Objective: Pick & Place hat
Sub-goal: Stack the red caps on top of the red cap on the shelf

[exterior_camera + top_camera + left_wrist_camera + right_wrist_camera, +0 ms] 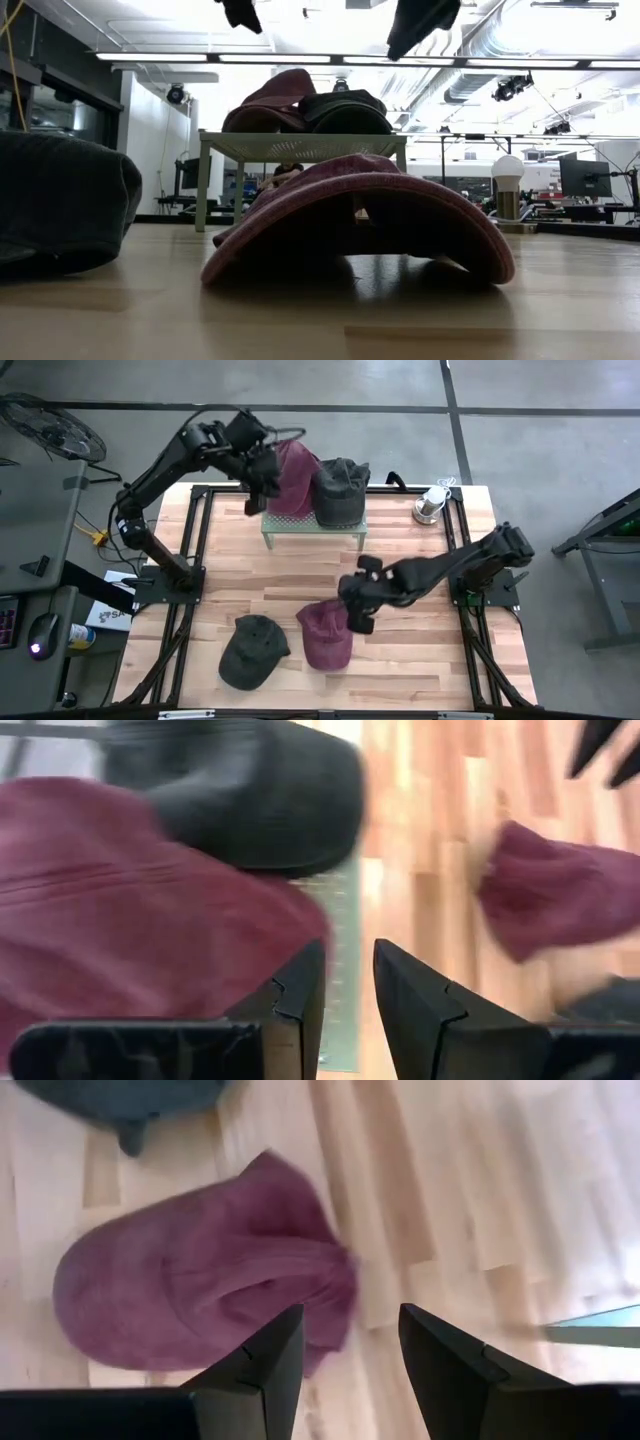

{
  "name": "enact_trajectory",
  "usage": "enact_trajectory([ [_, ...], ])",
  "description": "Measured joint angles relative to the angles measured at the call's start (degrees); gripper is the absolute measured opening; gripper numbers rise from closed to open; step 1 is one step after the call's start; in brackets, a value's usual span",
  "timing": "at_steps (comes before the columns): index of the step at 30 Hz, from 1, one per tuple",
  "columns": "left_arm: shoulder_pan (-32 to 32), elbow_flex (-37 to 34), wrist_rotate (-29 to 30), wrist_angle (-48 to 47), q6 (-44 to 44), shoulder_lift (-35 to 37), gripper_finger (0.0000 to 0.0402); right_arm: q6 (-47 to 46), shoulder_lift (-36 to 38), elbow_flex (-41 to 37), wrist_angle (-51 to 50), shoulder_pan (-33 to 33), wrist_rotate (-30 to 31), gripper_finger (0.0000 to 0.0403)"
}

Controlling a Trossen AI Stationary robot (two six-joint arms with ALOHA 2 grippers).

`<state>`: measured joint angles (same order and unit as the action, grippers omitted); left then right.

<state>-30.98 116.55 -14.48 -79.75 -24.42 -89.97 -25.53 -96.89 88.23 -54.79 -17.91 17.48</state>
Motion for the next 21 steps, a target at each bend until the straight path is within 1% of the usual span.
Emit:
enact_trajectory([
  [2,2.20,0.00,0.46,-1.16,1.10,0.05,0.0085,-1.74,-1.91,0.00,0.21,-0.77,-0.46,0.0156],
  [6,6.22,0.00,7.70,-2.45,4.58,0.78,0.0085,-9.81,-5.42,0.00,1.41,-0.59,-1.44,0.0156],
  [9,8.43,-0.09,12.00,-3.58,6.94,1.64,0.0085,-13.54,-6.87,0.00,1.69,0.09,-3.44,0.0156],
  [11,10.01,-0.09,13.68,-3.81,8.48,2.55,0.0085,-16.69,-7.14,-0.02,1.50,0.85,-4.62,0.0156],
  [14,12.10,-0.09,16.21,-4.68,9.88,3.67,0.0085,-22.36,-7.05,-0.02,2.14,2.25,-4.79,0.0156],
  [17,14.41,-0.07,18.55,-5.14,10.86,3.96,0.0085,-24.80,-7.05,-0.02,2.32,3.44,-5.08,0.0156],
  [21,16.35,-0.04,22.04,-5.90,11.19,4.42,0.0085,-27.31,-8.16,-0.02,2.12,4.92,-7.70,0.0157],
])
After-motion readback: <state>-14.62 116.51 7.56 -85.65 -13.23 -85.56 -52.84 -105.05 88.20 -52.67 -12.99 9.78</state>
